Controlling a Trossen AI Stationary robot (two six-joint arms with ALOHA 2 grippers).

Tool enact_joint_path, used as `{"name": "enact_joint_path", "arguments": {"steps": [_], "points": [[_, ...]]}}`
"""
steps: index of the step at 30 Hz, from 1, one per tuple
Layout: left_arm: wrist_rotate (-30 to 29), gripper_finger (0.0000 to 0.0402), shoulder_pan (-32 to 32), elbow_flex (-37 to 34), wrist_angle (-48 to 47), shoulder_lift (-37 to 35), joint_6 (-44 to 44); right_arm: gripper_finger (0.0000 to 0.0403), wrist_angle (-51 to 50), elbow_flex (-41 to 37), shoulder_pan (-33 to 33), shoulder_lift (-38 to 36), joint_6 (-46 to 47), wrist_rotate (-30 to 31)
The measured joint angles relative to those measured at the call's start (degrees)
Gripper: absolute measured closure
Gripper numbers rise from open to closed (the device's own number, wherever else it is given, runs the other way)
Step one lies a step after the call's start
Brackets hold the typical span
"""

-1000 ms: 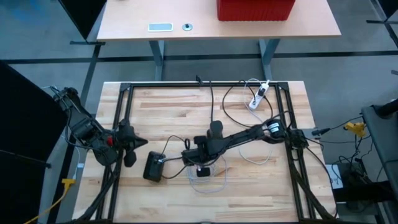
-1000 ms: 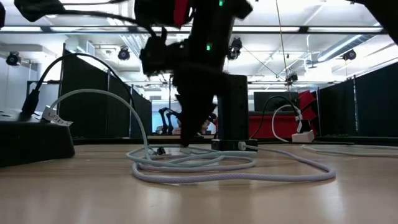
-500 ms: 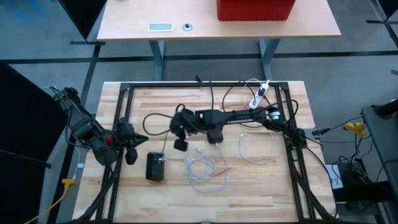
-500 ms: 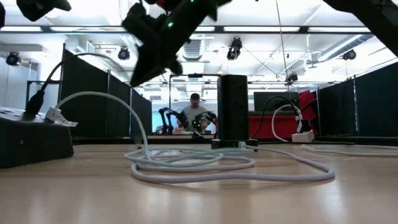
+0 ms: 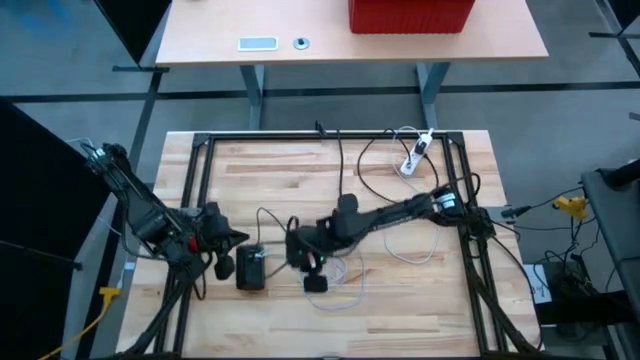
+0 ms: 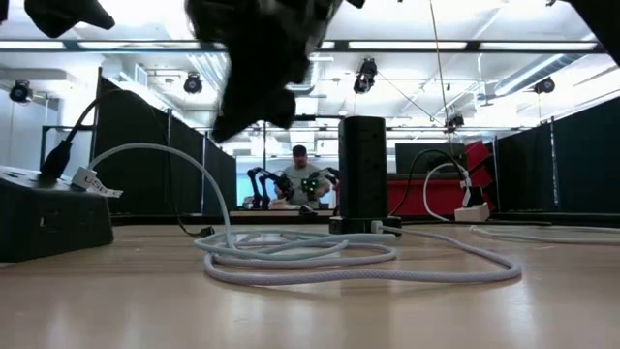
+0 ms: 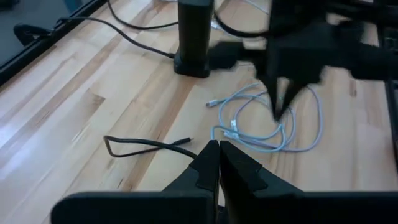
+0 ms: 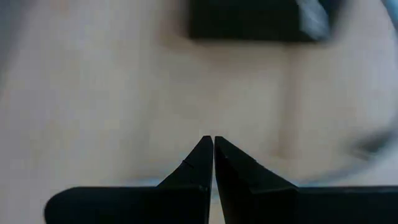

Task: Insert USB
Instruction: Adjust the bottom black outlet extension

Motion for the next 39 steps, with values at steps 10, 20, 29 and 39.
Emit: {"name": "enact_joint_path", "arguments": {"steps": [10, 20, 29, 39], "points": [[-0.02, 0.0402, 0.04, 0.21, 4.02, 1.95, -1.00, 0.0403, 7.26, 1.55, -2.30, 3.61, -21.42, 30.42], [-0.06, 0.0402, 0.01, 0.26, 6.99, 1.98, -0.97, 0.0403, 13.91, 14.26, -6.94, 0.58, -42.47, 50.35], [-0.61, 0.0402, 0.04, 0.15, 7.07, 2.44, 0.20, 0.0403, -5.95, 16.00, -7.34, -3.45, -15.95, 27.89], [-1.62, 0.0402, 0.13, 6.35, 4.85, 2.00, 5.09, 0.0403, -3.28, 1.97, -5.89, -1.88, -6.64, 1.78]]}}
